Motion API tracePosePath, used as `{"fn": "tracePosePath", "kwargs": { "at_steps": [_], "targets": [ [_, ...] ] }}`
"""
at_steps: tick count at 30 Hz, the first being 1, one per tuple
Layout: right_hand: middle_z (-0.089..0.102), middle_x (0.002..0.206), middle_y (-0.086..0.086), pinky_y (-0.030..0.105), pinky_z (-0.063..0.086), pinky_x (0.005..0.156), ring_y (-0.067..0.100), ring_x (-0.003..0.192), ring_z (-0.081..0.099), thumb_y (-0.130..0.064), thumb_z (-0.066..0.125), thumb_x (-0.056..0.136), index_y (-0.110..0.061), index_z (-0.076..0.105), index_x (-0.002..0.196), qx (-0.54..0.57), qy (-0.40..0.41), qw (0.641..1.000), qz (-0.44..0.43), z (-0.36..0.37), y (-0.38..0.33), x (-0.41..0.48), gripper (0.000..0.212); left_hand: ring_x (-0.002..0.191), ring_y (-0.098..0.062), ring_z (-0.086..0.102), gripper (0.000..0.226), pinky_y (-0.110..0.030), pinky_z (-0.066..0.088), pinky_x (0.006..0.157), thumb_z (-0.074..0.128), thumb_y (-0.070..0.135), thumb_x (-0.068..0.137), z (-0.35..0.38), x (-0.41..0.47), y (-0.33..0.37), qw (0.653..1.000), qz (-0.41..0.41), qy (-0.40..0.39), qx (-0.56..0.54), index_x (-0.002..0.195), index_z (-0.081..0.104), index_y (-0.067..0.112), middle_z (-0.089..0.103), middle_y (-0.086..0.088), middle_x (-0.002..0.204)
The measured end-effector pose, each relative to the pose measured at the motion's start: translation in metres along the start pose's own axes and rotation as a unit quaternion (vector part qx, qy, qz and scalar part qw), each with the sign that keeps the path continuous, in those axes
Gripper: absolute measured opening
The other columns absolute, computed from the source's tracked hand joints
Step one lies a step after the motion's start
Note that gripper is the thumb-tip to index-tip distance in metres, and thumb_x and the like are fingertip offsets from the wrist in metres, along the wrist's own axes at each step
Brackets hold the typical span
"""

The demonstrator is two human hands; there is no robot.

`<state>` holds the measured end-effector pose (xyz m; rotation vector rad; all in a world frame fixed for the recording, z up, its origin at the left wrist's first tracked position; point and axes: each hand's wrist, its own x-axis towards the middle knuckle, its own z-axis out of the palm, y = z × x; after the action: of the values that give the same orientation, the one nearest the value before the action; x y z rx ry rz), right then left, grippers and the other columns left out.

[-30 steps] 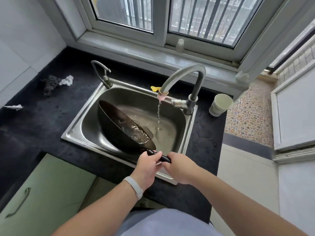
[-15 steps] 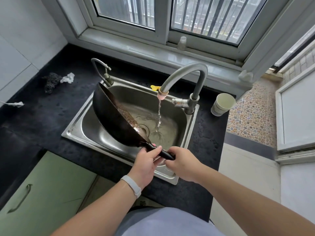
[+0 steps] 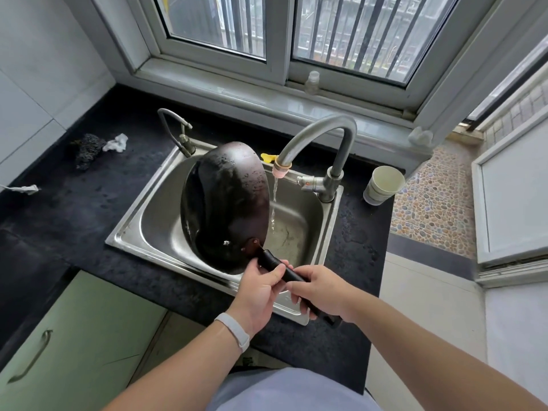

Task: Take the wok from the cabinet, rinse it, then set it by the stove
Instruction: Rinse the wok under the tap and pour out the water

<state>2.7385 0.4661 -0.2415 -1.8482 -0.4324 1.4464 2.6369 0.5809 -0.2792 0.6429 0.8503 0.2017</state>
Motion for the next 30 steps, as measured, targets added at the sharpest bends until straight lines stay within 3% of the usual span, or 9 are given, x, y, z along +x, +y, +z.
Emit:
{"fn": "tracePosePath", "kwargs": {
  "at_steps": [3,7,12,19,26,30],
  "targets": [
    [0.063,0.086,0.004,0.029,0.055,0.052,0.016,0.057,0.061,-0.027,0.052,0.103,-0.018,0.060,0.115,-0.073,0.009,0.997,0.028,0.005,-0.006,0.004,0.017,0.094,-0.024,0.070,0.026,-0.027,0.058,0.072,0.058,-0.003,0.093,0.002,0.001,0.003,0.999,0.011,0.019,0.034,0.119,0.053,-0.001,0.066,-0.017,0.105],
    [0.063,0.089,0.007,0.032,0.057,0.054,0.021,0.062,0.065,-0.035,0.046,0.103,-0.017,0.055,0.107,-0.195,0.065,0.978,0.015,0.012,-0.009,0.008,0.020,0.095,-0.026,0.071,0.024,-0.027,0.057,0.071,0.061,-0.001,0.093,0.004,0.006,0.007,0.998,-0.002,0.023,0.054,0.116,0.055,-0.003,0.067,-0.021,0.107],
    [0.062,0.080,0.008,0.027,0.052,0.046,0.017,0.051,0.059,-0.032,0.047,0.102,-0.016,0.054,0.095,-0.159,0.066,0.985,0.021,0.012,0.001,0.005,0.018,0.101,-0.030,0.071,0.030,-0.032,0.058,0.076,0.063,0.001,0.092,0.005,0.007,0.003,0.996,-0.021,0.017,0.082,0.120,0.054,-0.003,0.067,-0.023,0.113],
    [0.061,0.075,0.009,0.027,0.048,0.043,0.014,0.044,0.054,-0.031,0.054,0.099,-0.004,0.058,0.100,-0.078,0.064,0.995,0.018,0.003,0.005,0.002,0.027,0.102,-0.031,0.071,0.027,-0.041,0.060,0.083,0.063,0.001,0.092,0.013,0.007,0.003,0.993,-0.005,0.014,0.116,0.118,0.054,-0.002,0.068,-0.023,0.114],
    [0.060,0.069,0.006,0.028,0.046,0.042,0.014,0.041,0.053,-0.028,0.055,0.100,-0.005,0.057,0.096,-0.055,0.061,0.997,-0.012,-0.005,-0.003,0.003,0.024,0.102,-0.029,0.070,0.024,-0.042,0.058,0.090,0.065,0.003,0.091,0.023,0.013,0.013,0.988,0.030,0.027,0.150,0.112,0.056,-0.001,0.070,-0.021,0.110],
    [0.060,0.070,0.006,0.027,0.045,0.041,0.013,0.040,0.052,-0.028,0.055,0.100,-0.006,0.057,0.095,-0.048,0.064,0.997,-0.019,-0.015,-0.012,0.004,0.023,0.101,-0.029,0.070,0.024,-0.040,0.059,0.086,0.064,0.002,0.091,0.032,0.019,0.021,0.990,0.033,0.014,0.139,0.113,0.055,-0.003,0.068,-0.022,0.110]
  ]
}}
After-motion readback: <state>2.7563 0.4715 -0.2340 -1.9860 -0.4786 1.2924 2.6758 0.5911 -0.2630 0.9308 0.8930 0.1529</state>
